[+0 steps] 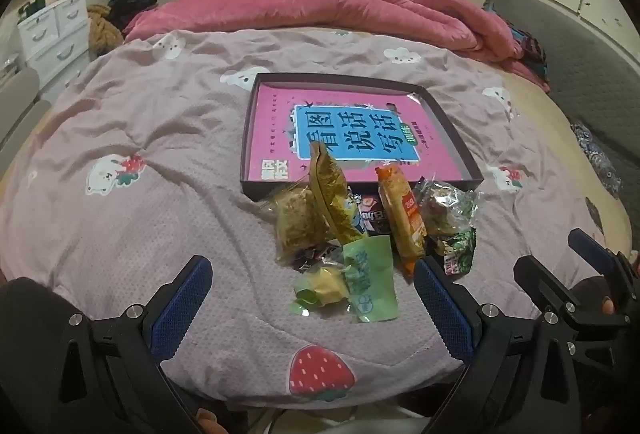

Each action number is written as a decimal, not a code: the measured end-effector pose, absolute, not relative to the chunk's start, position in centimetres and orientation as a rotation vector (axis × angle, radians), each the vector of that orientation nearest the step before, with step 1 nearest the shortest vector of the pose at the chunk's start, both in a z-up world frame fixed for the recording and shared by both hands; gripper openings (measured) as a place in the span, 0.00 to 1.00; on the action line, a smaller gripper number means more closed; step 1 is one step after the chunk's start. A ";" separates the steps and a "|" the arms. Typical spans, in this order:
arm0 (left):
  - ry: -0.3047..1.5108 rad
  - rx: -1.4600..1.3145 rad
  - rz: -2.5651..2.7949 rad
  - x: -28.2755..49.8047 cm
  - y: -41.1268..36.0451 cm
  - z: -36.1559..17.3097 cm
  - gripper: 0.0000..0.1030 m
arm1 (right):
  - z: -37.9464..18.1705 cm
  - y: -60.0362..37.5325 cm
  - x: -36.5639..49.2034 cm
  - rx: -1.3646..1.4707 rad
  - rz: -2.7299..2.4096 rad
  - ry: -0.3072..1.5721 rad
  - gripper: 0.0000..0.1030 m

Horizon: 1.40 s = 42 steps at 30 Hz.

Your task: Organize snacks

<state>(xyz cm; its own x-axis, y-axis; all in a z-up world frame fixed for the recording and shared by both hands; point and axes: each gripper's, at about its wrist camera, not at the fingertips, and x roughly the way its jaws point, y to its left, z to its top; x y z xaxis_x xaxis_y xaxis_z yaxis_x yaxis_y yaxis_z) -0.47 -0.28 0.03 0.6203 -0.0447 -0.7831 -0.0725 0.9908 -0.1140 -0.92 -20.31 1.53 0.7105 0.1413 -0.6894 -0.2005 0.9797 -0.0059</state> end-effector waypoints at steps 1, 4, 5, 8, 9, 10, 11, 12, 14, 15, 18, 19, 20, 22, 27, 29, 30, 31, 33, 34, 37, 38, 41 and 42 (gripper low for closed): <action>0.901 -0.139 0.019 -0.6 -0.5 0.1 0.98 | 1.5 -20.3 -0.9 -0.082 0.189 0.757 1.00; 0.900 -0.140 0.020 -0.6 -0.4 0.0 0.98 | 1.4 -20.3 -0.9 -0.080 0.189 0.758 1.00; 0.901 -0.140 0.019 -0.6 -0.4 0.0 0.98 | 1.4 -20.3 -0.9 -0.081 0.188 0.759 1.00; 0.901 -0.137 0.018 -0.6 -0.4 0.0 0.98 | 1.4 -20.3 -0.9 -0.081 0.189 0.758 0.99; 0.902 -0.138 0.018 -0.5 -0.5 0.1 0.98 | 1.4 -20.3 -0.9 -0.081 0.188 0.758 0.99; 0.902 -0.138 0.020 -0.5 -0.5 0.0 0.98 | 1.4 -20.3 -0.9 -0.081 0.188 0.759 1.00; 0.903 -0.137 0.022 -0.5 -0.5 0.1 0.98 | 1.4 -20.3 -0.9 -0.081 0.188 0.758 1.00; 0.904 -0.138 0.021 -0.5 -0.5 0.0 0.98 | 1.5 -20.3 -0.9 -0.081 0.188 0.758 1.00; 0.903 -0.137 0.021 -0.5 -0.5 0.0 0.98 | 1.5 -20.3 -0.9 -0.081 0.189 0.757 1.00; 0.904 -0.136 0.020 -0.5 -0.5 0.0 0.98 | 1.4 -20.3 -0.9 -0.082 0.189 0.757 1.00; 0.901 -0.134 0.018 -0.5 -0.5 0.0 0.98 | 1.4 -20.3 -0.9 -0.081 0.188 0.758 1.00; 0.903 -0.137 0.021 -0.5 -0.6 0.1 0.98 | 1.5 -20.3 -1.0 -0.081 0.188 0.757 0.99; 0.904 -0.137 0.022 -0.5 -0.6 0.1 0.98 | 1.4 -20.3 -1.0 -0.081 0.189 0.757 0.99; 0.903 -0.136 0.023 -0.5 -0.7 0.2 0.98 | 1.4 -20.3 -1.0 -0.081 0.189 0.757 1.00; 0.903 -0.135 0.022 -0.5 -0.7 0.2 0.98 | 1.5 -20.3 -0.9 -0.082 0.189 0.757 1.00; 0.902 -0.134 0.022 -0.5 -0.7 0.2 0.98 | 1.4 -20.3 -0.9 -0.082 0.189 0.757 1.00; 0.903 -0.135 0.022 -0.5 -0.7 0.2 0.98 | 1.5 -20.3 -1.0 -0.081 0.188 0.757 1.00; 0.903 -0.135 0.021 -0.5 -0.7 0.2 0.98 | 1.5 -20.3 -1.0 -0.080 0.189 0.757 0.99; 0.904 -0.134 0.022 -0.5 -0.7 0.2 0.98 | 1.5 -20.3 -1.0 -0.081 0.188 0.758 1.00; 0.905 -0.134 0.022 -0.5 -0.7 0.2 0.98 | 1.5 -20.3 -1.0 -0.081 0.189 0.758 1.00; 0.906 -0.134 0.021 -0.6 -0.8 0.1 0.98 | 1.5 -20.3 -1.0 -0.081 0.189 0.759 1.00; 0.906 -0.134 0.021 -0.6 -0.7 0.1 0.98 | 1.5 -20.3 -1.0 -0.081 0.188 0.759 1.00; 0.905 -0.133 0.021 -0.6 -0.8 0.1 0.98 | 1.4 -20.2 -1.0 -0.081 0.190 0.760 1.00; 0.905 -0.133 0.021 -0.6 -0.8 0.1 0.98 | 1.4 -20.3 -1.0 -0.081 0.189 0.761 1.00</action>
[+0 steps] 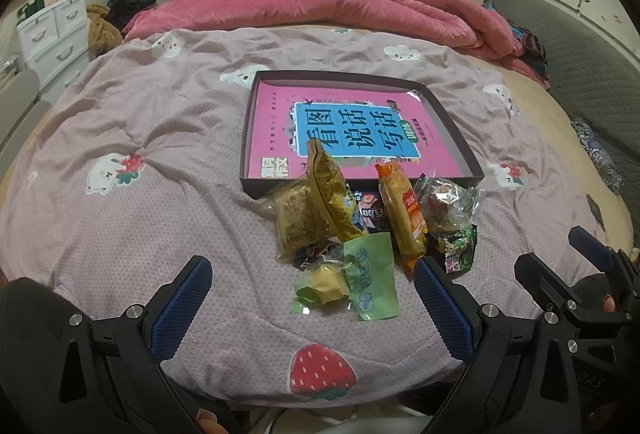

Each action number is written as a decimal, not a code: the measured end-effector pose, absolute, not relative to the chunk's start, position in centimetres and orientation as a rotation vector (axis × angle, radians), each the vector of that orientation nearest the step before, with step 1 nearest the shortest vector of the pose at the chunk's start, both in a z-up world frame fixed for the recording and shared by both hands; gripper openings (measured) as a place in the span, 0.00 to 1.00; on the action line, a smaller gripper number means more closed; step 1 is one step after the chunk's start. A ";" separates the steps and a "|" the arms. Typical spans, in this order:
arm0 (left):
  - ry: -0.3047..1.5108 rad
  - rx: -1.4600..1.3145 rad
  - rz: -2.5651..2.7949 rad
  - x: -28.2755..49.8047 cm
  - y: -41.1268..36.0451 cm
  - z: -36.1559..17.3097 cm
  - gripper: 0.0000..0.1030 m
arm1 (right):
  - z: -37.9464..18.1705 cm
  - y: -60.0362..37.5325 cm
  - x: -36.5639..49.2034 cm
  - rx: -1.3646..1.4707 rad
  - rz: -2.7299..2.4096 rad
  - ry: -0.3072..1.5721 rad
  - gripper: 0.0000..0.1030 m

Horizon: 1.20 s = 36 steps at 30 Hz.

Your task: Organize snacks

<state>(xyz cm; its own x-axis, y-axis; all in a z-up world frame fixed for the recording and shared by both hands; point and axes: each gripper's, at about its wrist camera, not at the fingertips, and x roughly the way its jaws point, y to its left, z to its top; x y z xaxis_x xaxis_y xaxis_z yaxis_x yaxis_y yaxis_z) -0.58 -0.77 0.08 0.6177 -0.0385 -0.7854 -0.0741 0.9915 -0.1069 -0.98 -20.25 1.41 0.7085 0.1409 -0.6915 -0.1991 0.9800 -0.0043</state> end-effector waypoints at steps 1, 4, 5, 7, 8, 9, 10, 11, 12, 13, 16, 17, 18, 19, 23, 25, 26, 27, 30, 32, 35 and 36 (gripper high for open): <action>0.906 -0.133 0.021 -0.6 -0.8 0.0 0.98 | 1.3 -20.3 -1.0 -0.080 0.189 0.762 0.99; 0.909 -0.134 0.021 -0.6 -0.8 -0.2 0.98 | 1.3 -20.2 -1.0 -0.080 0.190 0.763 1.00; 0.911 -0.135 0.021 -0.6 -0.8 -0.3 0.98 | 1.2 -20.2 -1.0 -0.079 0.190 0.764 1.00; 0.914 -0.136 0.022 -0.6 -0.8 -0.4 0.98 | 1.2 -20.2 -1.0 -0.080 0.189 0.764 1.00; 0.915 -0.137 0.022 -0.6 -0.9 -0.4 0.98 | 1.2 -20.2 -1.0 -0.080 0.189 0.764 1.00; 0.915 -0.136 0.023 -0.6 -0.9 -0.4 0.98 | 1.2 -20.2 -0.9 -0.081 0.190 0.764 1.00; 0.915 -0.135 0.022 -0.6 -0.9 -0.4 0.98 | 1.2 -20.2 -1.0 -0.081 0.190 0.765 1.00; 0.915 -0.135 0.022 -0.6 -0.9 -0.4 0.98 | 1.2 -20.2 -1.0 -0.081 0.190 0.765 1.00; 0.915 -0.136 0.023 -0.6 -0.9 -0.4 0.98 | 1.1 -20.2 -1.0 -0.080 0.190 0.765 1.00; 0.915 -0.136 0.023 -0.6 -0.8 -0.4 0.98 | 1.2 -20.2 -1.0 -0.080 0.190 0.765 0.99; 0.919 -0.138 0.023 -0.4 -0.7 -0.6 0.98 | 1.1 -20.1 -0.9 -0.081 0.190 0.768 1.00; 0.922 -0.139 0.023 -0.4 -0.7 -0.6 0.98 | 1.0 -20.1 -0.9 -0.082 0.191 0.770 1.00; 0.925 -0.140 0.024 -0.4 -0.7 -0.7 0.98 | 0.8 -20.0 -0.9 -0.081 0.193 0.773 1.00; 0.926 -0.141 0.025 -0.3 -0.7 -0.7 0.98 | 0.7 -20.0 -0.8 -0.080 0.195 0.776 1.00; 0.938 -0.143 0.028 -0.3 -0.6 -1.0 0.98 | 0.3 -20.1 -0.6 -0.072 0.198 0.793 1.00; 0.947 -0.149 0.033 -0.2 -0.3 -1.1 0.98 | 0.3 -20.2 -0.5 -0.068 0.199 0.800 1.00; 0.955 -0.159 0.035 -0.2 -0.1 -1.3 0.98 | 0.2 -20.2 -0.5 -0.066 0.199 0.803 1.00; 0.964 -0.165 0.036 -0.1 0.1 -1.4 0.98 | 0.1 -20.2 -0.5 -0.064 0.200 0.808 1.00; 1.002 -0.178 0.037 -0.1 0.4 -2.2 0.98 | -0.1 -20.2 -0.2 -0.060 0.203 0.825 1.00; 1.015 -0.183 0.040 0.0 0.6 -2.5 0.98 | -0.4 -20.2 0.0 -0.056 0.208 0.842 1.00; 1.042 -0.210 0.047 0.3 1.1 -3.1 0.98 | -0.7 -20.3 0.3 -0.047 0.211 0.860 1.00; 1.048 -0.218 0.047 0.4 1.3 -3.4 0.98 | -0.8 -20.3 0.3 -0.045 0.211 0.864 1.00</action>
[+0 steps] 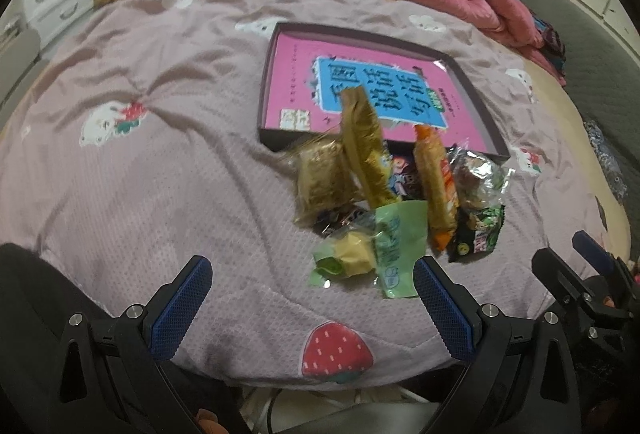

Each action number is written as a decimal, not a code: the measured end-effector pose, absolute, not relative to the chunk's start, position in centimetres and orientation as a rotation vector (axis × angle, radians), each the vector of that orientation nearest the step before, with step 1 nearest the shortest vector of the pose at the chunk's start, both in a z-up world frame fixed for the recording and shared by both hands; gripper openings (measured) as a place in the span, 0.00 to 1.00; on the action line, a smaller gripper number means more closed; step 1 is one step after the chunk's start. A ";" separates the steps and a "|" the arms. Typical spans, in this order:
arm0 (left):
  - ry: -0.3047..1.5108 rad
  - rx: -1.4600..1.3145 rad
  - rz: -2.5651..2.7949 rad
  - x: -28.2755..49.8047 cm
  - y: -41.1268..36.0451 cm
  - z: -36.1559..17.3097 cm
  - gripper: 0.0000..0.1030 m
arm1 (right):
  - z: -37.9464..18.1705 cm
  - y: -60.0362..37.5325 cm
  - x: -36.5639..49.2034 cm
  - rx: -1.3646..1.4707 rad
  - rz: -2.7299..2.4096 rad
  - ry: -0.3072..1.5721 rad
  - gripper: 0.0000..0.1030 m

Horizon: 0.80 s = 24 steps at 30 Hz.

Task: Organize snacks
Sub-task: 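Lower the right gripper onto the green pea snack bag and close it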

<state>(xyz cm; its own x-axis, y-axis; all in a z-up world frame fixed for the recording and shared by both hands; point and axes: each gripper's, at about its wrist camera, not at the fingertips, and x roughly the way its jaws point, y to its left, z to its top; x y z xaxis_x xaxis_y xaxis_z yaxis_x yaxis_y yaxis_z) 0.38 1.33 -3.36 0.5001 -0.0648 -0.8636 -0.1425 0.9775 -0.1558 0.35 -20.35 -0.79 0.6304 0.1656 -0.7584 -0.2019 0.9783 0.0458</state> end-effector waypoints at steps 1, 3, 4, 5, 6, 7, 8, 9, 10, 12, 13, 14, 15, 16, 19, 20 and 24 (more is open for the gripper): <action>1.059 -0.227 0.043 0.5 1.5 -3.6 0.98 | -0.9 -20.4 0.4 -0.040 0.211 0.870 1.00; 1.095 -0.236 0.029 0.7 1.4 -4.5 0.98 | -1.2 -20.4 0.7 -0.035 0.211 0.885 1.00; 1.113 -0.238 0.022 0.9 1.3 -5.0 0.98 | -1.4 -20.4 0.8 -0.031 0.214 0.894 1.00; 1.134 -0.244 0.007 1.0 1.2 -5.5 0.98 | -1.6 -20.5 1.0 -0.027 0.216 0.905 1.00; 1.144 -0.246 0.001 1.1 1.1 -5.7 0.98 | -1.8 -20.5 1.2 -0.023 0.218 0.915 1.00; 1.157 -0.247 -0.005 1.3 1.0 -6.1 0.98 | -2.0 -20.6 1.4 -0.019 0.219 0.924 1.00; 1.170 -0.252 -0.010 1.5 1.0 -6.5 0.98 | -2.2 -20.7 1.6 -0.012 0.221 0.935 1.00; 1.177 -0.256 -0.017 1.7 0.9 -6.8 0.98 | -2.4 -20.7 1.8 -0.007 0.223 0.943 1.00; 1.179 -0.259 -0.021 1.8 0.9 -7.1 0.98 | -2.6 -20.8 2.1 0.001 0.224 0.954 1.00; 1.188 -0.270 -0.041 2.2 0.8 -7.6 0.98 | -3.0 -20.9 2.6 0.019 0.222 0.974 1.00; 1.188 -0.272 -0.044 2.4 0.7 -7.7 0.98 | -3.2 -21.0 2.7 0.026 0.220 0.980 1.00; 1.184 -0.271 -0.049 2.5 0.6 -7.8 0.98 | -3.4 -21.1 2.9 0.037 0.218 0.989 1.00; 1.177 -0.270 -0.052 2.7 0.6 -7.7 0.97 | -3.5 -21.2 3.1 0.047 0.217 0.997 1.00; 1.166 -0.268 -0.056 2.8 0.5 -7.6 0.97 | -3.8 -21.4 3.4 0.060 0.212 1.009 1.00; 1.161 -0.261 -0.069 3.3 0.4 -7.6 0.94 | -4.4 -21.6 4.1 0.083 0.204 1.038 1.00; 1.164 -0.261 -0.074 3.4 0.3 -7.7 0.93 | -4.7 -21.7 4.4 0.088 0.204 1.051 1.00; 1.185 -0.275 -0.080 4.0 0.4 -8.3 0.92 | -5.6 -21.1 5.2 0.076 0.217 1.088 0.99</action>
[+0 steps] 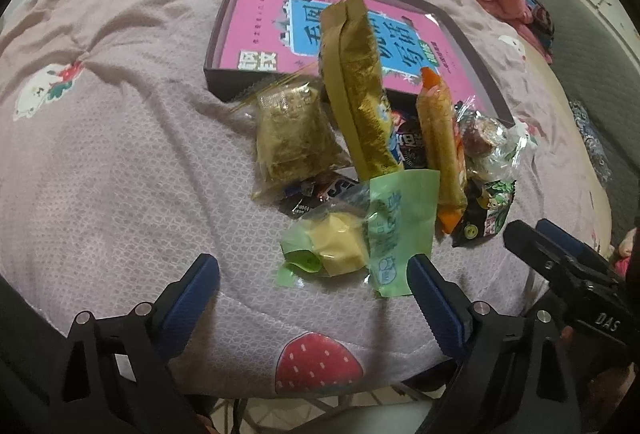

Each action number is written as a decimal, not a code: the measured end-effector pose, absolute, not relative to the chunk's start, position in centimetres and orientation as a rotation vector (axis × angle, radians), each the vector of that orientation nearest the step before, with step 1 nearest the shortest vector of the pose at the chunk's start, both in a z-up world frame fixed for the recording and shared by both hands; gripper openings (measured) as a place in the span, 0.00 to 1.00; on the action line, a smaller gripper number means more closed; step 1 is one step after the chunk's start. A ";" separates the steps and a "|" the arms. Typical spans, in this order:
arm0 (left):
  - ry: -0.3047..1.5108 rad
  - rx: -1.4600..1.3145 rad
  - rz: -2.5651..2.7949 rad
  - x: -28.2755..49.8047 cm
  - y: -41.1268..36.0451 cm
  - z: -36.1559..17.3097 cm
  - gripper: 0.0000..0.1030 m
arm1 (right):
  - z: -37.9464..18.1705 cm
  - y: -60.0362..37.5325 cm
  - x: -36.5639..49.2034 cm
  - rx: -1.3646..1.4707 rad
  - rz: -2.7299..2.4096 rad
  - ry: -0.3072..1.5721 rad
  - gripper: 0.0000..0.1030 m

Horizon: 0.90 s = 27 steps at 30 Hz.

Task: Organize snacks
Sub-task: 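Lower the right gripper onto the green pea snack bag and close it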

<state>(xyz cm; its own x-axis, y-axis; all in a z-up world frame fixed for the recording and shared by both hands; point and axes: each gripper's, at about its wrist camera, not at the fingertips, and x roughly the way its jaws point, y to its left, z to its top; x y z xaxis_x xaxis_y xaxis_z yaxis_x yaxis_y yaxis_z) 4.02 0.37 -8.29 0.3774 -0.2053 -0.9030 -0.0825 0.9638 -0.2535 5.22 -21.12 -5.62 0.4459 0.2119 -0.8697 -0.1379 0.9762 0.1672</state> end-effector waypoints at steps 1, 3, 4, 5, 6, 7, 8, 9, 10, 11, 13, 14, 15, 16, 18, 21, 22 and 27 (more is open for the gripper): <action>1.187 -0.278 -0.079 4.0 0.5 -8.4 0.92 | -5.9 -20.9 5.5 0.066 0.220 1.097 1.00; 1.187 -0.285 -0.078 4.1 0.6 -8.6 0.89 | -6.2 -20.5 5.9 0.057 0.226 1.109 0.99; 1.188 -0.286 -0.076 4.2 0.7 -8.6 0.83 | -6.5 -20.4 6.1 0.049 0.223 1.118 0.99; 1.191 -0.288 -0.075 4.3 0.7 -8.8 0.77 | -6.7 -20.3 6.2 0.044 0.222 1.123 0.99; 1.197 -0.288 -0.075 4.5 0.7 -8.9 0.76 | -6.8 -20.2 6.3 0.044 0.222 1.126 1.00; 1.199 -0.288 -0.075 4.6 0.7 -9.0 0.76 | -6.9 -20.2 6.4 0.043 0.219 1.128 0.99; 1.199 -0.290 -0.076 4.7 0.6 -9.1 0.76 | -7.1 -20.2 6.6 0.043 0.217 1.133 0.99; 1.199 -0.290 -0.076 4.8 0.6 -9.2 0.76 | -7.2 -20.2 6.7 0.046 0.218 1.138 1.00; 1.196 -0.288 -0.077 4.9 0.4 -9.2 0.75 | -7.4 -20.3 7.0 0.053 0.222 1.146 0.99; 1.194 -0.286 -0.079 4.8 0.4 -9.2 0.74 | -7.6 -20.3 7.1 0.056 0.220 1.152 0.99; 1.192 -0.285 -0.082 4.9 0.4 -9.2 0.72 | -7.8 -20.3 7.4 0.060 0.223 1.155 0.90; 1.190 -0.283 -0.084 5.0 0.3 -9.2 0.71 | -7.8 -20.2 7.5 0.060 0.223 1.156 0.88; 1.190 -0.282 -0.086 5.0 0.3 -9.2 0.70 | -7.9 -20.2 7.6 0.059 0.224 1.157 0.86; 1.190 -0.281 -0.088 4.9 0.4 -9.2 0.69 | -7.9 -20.1 7.7 0.059 0.228 1.154 0.85; 1.188 -0.280 -0.087 5.0 0.1 -9.3 0.69 | -8.0 -20.0 7.9 0.056 0.232 1.153 0.82; 1.189 -0.271 -0.085 5.1 -0.3 -9.4 0.65 | -8.1 -19.9 8.0 0.062 0.245 1.149 0.74; 1.187 -0.268 -0.089 5.2 -0.5 -9.5 0.63 | -8.0 -19.9 8.1 0.071 0.254 1.146 0.65; 1.191 -0.287 -0.104 5.5 -0.6 -9.8 0.55 | -8.0 -20.0 7.9 0.094 0.284 1.141 0.52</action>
<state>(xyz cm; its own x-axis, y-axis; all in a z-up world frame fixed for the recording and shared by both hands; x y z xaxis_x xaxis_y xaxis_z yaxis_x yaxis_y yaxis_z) 5.54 -0.61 -9.79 0.3708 -0.2301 -0.8997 -0.0713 0.9589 -0.2746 7.86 -19.98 -7.99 0.3850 0.2703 -0.8824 -0.1753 0.9601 0.2177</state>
